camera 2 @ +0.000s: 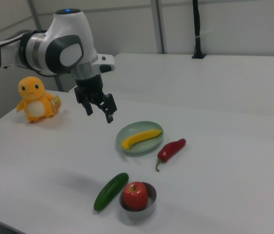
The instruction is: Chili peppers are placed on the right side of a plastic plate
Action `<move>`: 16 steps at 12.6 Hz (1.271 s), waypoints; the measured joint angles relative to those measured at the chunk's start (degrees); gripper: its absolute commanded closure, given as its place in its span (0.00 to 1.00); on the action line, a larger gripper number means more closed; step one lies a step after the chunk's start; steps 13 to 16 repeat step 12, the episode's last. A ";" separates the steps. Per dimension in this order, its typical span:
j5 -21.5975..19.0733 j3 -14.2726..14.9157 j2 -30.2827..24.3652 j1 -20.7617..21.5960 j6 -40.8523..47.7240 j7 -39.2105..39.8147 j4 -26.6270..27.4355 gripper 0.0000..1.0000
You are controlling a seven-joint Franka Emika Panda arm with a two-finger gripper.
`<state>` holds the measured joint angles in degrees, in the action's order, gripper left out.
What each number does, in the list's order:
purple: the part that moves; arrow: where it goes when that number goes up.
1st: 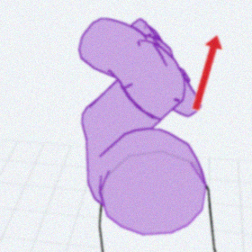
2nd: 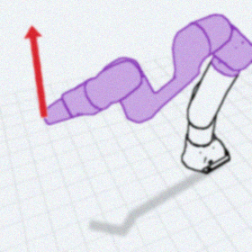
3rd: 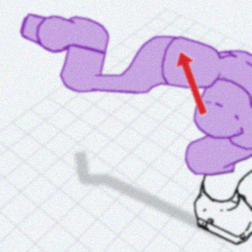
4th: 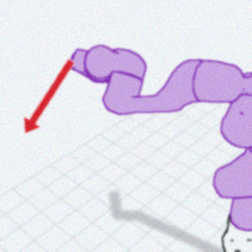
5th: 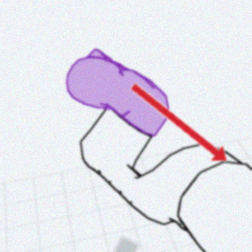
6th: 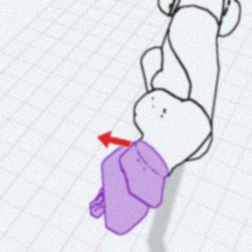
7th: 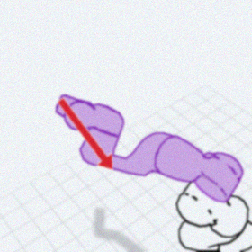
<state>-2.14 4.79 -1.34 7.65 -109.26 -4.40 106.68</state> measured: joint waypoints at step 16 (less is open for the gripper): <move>1.46 -9.55 1.47 -5.94 -0.01 -0.95 0.31 0.00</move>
